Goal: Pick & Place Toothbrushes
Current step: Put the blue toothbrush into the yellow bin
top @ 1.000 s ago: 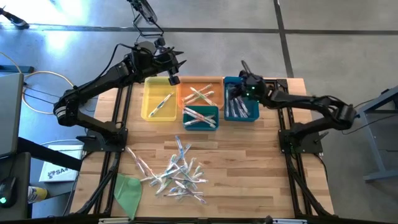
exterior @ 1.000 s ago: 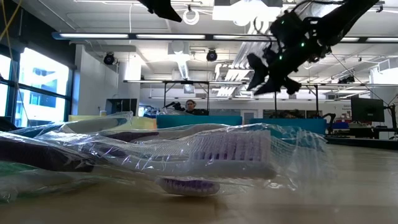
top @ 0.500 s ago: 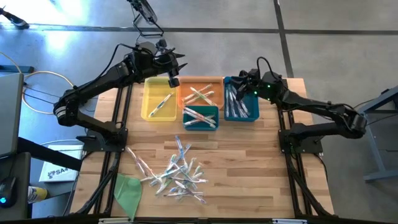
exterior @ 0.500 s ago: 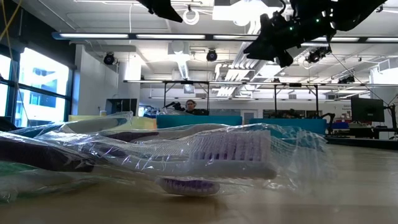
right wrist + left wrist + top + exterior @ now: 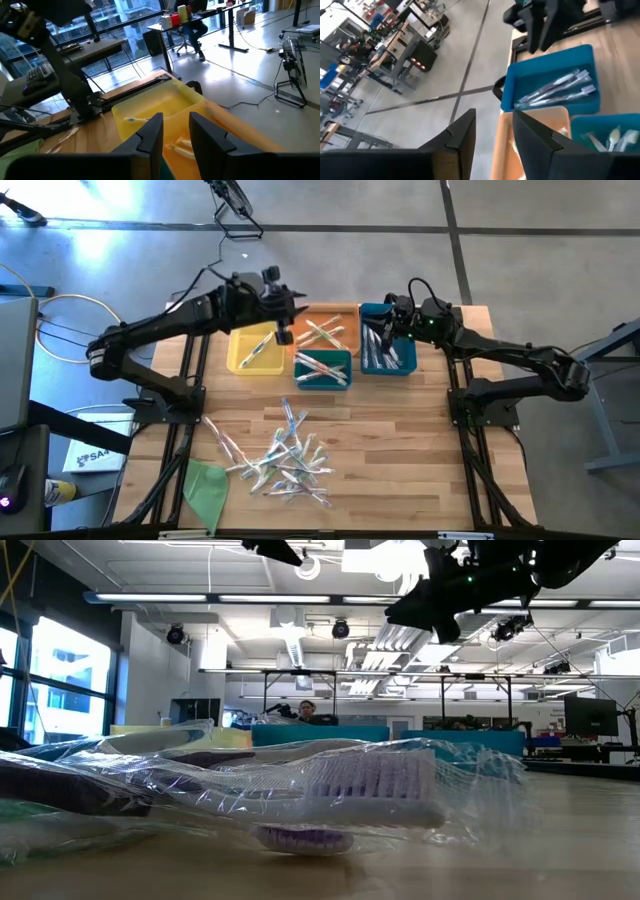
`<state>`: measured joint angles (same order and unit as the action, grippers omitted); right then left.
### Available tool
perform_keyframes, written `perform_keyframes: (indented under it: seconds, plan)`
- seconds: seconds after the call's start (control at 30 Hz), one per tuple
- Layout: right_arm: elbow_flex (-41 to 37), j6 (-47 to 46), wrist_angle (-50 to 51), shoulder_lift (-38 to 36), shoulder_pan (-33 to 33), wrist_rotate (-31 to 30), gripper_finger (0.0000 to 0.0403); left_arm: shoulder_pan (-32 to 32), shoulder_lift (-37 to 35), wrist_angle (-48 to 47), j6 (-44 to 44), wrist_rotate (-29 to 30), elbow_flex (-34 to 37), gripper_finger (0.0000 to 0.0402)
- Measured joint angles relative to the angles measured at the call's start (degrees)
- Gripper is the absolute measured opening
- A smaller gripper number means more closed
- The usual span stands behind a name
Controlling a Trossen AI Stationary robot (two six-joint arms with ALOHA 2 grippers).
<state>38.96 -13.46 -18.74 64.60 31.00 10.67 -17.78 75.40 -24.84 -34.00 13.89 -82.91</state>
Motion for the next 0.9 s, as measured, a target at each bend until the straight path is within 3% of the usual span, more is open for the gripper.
perform_keyframes:
  seconds: [0.43, 0.9]
  plan:
    - [0.0, 1.72, 0.11, 0.0, 0.0, 0.0, 0.0085, 7.52, 0.0, 0.66, 2.91, 2.43, 0.0, 0.0084]
    - [0.0, 1.74, 0.11, 0.0, 0.0, 0.03, 0.0085, 10.82, 0.0, -1.21, 2.95, 3.54, 0.0, 0.0079]
